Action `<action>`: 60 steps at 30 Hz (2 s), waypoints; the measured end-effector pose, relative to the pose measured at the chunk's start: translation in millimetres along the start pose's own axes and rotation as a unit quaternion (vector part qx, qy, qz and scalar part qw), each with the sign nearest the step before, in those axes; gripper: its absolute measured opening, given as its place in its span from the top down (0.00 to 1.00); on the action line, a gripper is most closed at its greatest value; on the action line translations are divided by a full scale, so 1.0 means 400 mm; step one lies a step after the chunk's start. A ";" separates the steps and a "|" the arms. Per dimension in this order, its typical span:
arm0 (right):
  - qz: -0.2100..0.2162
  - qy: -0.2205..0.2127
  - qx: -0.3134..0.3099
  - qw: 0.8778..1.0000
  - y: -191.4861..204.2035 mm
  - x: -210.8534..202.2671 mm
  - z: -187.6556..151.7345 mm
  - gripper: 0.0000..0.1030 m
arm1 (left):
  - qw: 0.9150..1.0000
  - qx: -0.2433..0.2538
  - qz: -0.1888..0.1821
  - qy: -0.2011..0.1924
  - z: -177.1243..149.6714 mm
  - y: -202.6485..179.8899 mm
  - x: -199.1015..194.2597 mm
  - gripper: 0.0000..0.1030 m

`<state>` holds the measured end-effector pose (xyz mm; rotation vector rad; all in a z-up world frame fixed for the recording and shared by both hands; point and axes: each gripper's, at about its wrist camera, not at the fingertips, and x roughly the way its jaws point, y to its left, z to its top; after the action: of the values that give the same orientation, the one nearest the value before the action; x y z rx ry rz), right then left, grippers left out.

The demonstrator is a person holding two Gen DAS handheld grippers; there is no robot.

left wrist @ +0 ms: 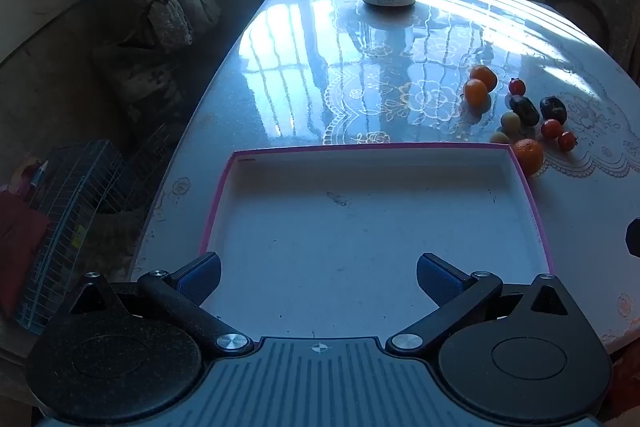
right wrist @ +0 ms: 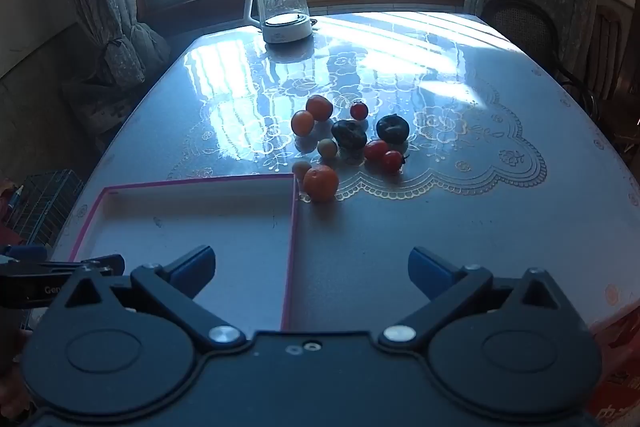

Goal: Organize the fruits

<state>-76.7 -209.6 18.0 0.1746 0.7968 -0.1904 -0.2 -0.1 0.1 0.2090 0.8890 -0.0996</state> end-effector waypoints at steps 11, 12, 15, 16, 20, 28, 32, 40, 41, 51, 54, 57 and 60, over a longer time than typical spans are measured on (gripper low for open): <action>0.000 0.000 0.000 1.000 0.001 -0.003 0.001 0.00 | 1.000 0.000 0.003 0.001 0.002 0.001 -0.005 0.00; 0.000 0.000 0.001 1.000 0.000 -0.002 0.001 0.00 | 1.000 0.000 0.003 0.001 0.001 0.000 -0.006 0.00; 0.000 0.001 0.005 1.000 -0.004 0.000 0.001 0.00 | 1.000 0.001 0.004 0.000 0.001 0.002 -0.007 0.00; 0.000 0.002 0.006 1.000 -0.004 0.001 0.001 0.00 | 1.000 0.001 0.004 -0.001 0.000 0.002 -0.004 0.00; 0.000 0.002 0.005 1.000 -0.004 0.004 0.000 0.00 | 1.000 -0.002 0.003 0.000 -0.001 -0.002 0.007 0.00; 0.000 0.001 0.005 1.000 -0.002 0.005 0.001 0.00 | 1.000 -0.007 0.003 -0.006 -0.001 -0.003 0.008 0.00; -0.001 0.001 0.005 1.000 -0.003 0.006 0.001 0.00 | 1.000 -0.010 0.001 -0.007 -0.001 -0.003 0.007 0.00; -0.001 0.002 0.006 1.000 -0.005 0.003 0.003 0.00 | 0.999 -0.025 -0.015 -0.013 0.001 0.003 0.004 0.00; -0.001 0.002 0.006 1.000 -0.004 0.003 0.003 0.00 | 0.999 -0.026 -0.017 -0.010 0.002 0.003 0.005 0.00; -0.003 0.003 0.007 1.000 -0.006 0.004 0.006 0.00 | 1.000 -0.014 -0.009 0.005 0.005 -0.001 0.004 0.00; -0.003 0.003 0.007 1.000 -0.008 0.004 0.006 0.00 | 1.000 -0.010 -0.005 0.001 0.005 -0.001 0.003 0.00; -0.002 0.004 0.008 1.000 -0.007 0.005 0.006 0.00 | 1.000 -0.009 -0.002 -0.001 0.006 0.001 0.003 0.00; -0.002 0.006 0.008 1.000 -0.006 0.008 0.007 0.00 | 1.000 -0.010 -0.003 0.001 0.007 0.003 0.002 0.00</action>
<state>-73.3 -212.8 17.4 0.1892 0.8071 -0.2004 2.6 0.4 1.4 0.1878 0.8919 -0.0951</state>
